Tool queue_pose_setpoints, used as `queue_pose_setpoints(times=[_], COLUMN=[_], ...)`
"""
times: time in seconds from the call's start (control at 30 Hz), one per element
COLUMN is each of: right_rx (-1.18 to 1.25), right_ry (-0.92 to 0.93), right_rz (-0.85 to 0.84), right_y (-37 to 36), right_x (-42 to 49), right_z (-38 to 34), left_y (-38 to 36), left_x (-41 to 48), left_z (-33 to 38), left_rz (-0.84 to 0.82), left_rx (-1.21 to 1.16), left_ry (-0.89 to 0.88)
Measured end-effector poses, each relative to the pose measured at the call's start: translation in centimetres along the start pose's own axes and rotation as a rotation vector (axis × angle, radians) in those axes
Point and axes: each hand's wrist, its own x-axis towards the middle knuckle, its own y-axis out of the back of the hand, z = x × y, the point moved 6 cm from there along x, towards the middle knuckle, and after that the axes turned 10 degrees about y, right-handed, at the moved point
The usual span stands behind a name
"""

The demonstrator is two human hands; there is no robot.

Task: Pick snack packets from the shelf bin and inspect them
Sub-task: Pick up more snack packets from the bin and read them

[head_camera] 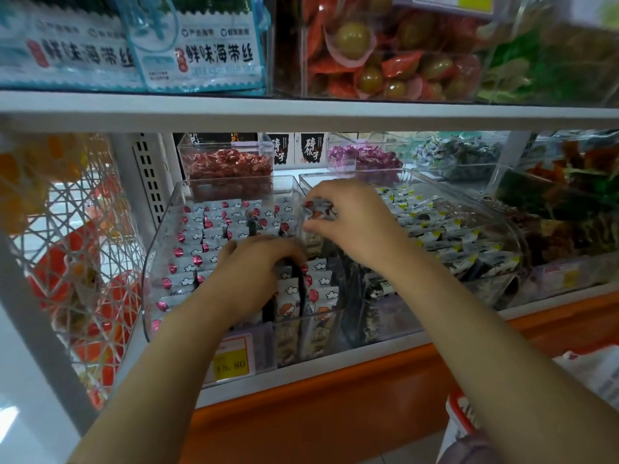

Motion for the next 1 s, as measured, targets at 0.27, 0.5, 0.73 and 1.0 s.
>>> queue_pose_setpoints(times=[0.27,0.5,0.73,1.0], right_rx=[-0.186,-0.357,-0.346,-0.486], right_ry=[0.067,0.143,0.102,0.166], right_rz=[-0.138,-0.543,-0.672,-0.608], right_y=[-1.0,-3.5,-3.6,-5.6], right_x=[2.4,1.4,3.4,5.2], right_z=[-0.1,0.4,0.3,0.1], left_y=[0.2,1.2,2.3,2.9], left_x=[-0.1,-0.1,-0.8,-1.3], left_z=[-0.3,-0.9,-1.4,-1.3], left_rz=[-0.038,0.029,0.114,0.135], left_rx=[-0.042,-0.111,-0.1,-0.151], left_ry=[-0.005,0.065,0.111,0.139])
